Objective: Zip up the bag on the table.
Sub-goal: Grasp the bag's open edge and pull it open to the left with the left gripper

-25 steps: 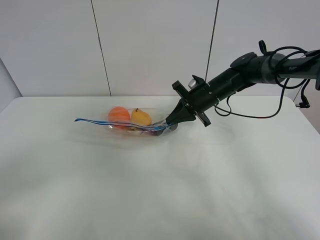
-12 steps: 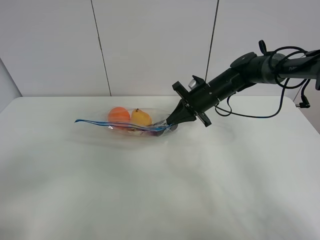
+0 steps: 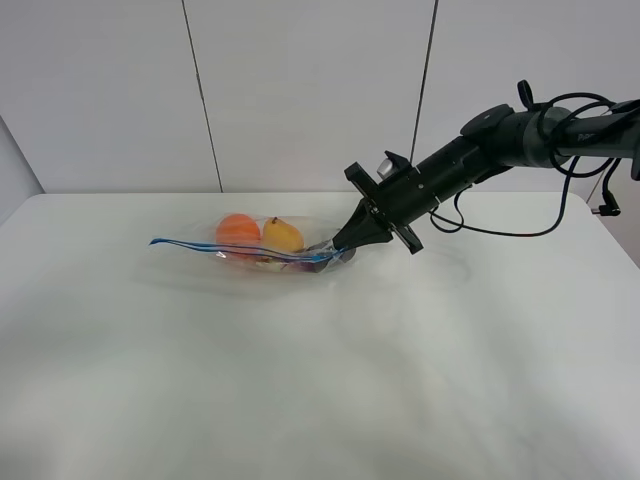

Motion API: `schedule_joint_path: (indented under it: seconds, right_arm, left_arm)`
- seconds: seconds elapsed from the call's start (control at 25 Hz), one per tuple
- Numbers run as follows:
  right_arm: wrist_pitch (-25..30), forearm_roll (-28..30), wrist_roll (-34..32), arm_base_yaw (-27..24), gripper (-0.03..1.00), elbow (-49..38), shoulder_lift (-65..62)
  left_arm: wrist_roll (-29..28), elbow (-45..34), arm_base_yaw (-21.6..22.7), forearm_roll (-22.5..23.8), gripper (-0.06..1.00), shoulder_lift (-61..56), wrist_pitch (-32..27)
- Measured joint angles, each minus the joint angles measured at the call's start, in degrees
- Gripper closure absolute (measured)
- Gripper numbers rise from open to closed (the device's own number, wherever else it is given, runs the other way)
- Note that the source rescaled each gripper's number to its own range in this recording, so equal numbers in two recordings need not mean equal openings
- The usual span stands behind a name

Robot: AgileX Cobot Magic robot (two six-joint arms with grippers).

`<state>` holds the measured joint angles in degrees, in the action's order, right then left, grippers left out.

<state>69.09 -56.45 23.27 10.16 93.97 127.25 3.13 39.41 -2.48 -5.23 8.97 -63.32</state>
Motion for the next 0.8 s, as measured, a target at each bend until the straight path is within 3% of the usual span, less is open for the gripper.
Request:
schedule_joint_path:
  seconds: [0.28,0.4,0.64,0.8]
  right_arm:
    - [0.0,0.0,-0.2,0.0,0.97,0.0,0.0]
    - [0.0,0.0,-0.3,0.0,0.97,0.0,0.0]
    - [0.0,0.0,-0.4,0.0,0.97,0.0,0.0]
    - [-0.3,0.0,-0.4,0.0,0.97,0.0,0.0]
  left_arm:
    - [6.5,10.8,0.0,0.0,-0.05,23.4,6.6]
    - [13.1,13.3,0.0,0.0,-0.05,32.8,11.7]
    - [37.2,14.0,-1.6,-1.5,-0.05,45.7,28.3]
    - [53.2,14.0,-7.0,-9.6,-0.05,51.0,34.8]
